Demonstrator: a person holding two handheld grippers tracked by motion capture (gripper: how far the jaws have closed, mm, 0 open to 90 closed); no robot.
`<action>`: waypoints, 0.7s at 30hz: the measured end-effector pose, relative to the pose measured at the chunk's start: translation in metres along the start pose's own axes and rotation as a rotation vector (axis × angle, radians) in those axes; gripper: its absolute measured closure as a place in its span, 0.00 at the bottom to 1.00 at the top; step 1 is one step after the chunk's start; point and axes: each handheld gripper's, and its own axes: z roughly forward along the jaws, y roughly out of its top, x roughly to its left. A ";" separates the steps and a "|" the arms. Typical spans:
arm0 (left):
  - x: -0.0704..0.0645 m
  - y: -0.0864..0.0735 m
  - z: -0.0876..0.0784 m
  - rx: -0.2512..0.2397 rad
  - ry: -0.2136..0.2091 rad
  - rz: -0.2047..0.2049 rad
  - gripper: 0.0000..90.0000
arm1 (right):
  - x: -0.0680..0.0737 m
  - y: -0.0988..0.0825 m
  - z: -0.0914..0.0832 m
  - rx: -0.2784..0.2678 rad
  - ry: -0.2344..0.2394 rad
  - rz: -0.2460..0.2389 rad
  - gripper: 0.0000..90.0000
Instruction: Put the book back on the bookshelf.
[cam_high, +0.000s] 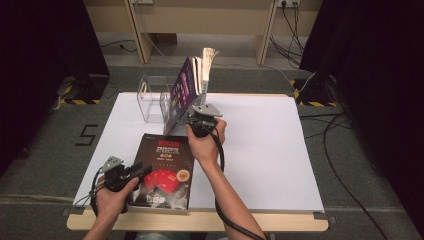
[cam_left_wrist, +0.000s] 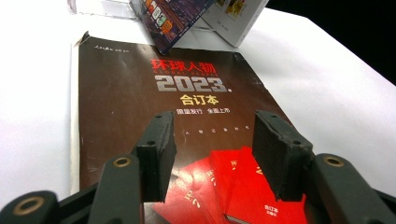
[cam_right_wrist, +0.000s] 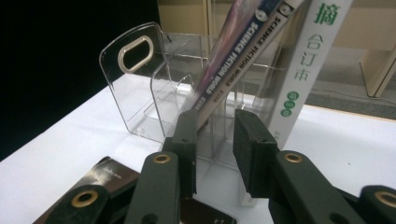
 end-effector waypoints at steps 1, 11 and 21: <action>0.000 0.000 0.000 0.002 0.006 0.001 0.52 | -0.001 -0.001 -0.001 0.005 0.002 0.004 0.78; 0.003 0.000 0.000 0.007 0.033 0.014 0.50 | -0.010 -0.009 -0.004 0.044 0.015 0.032 0.76; 0.006 0.000 0.000 0.015 0.049 0.015 0.50 | -0.011 -0.022 -0.003 0.096 0.024 0.044 0.76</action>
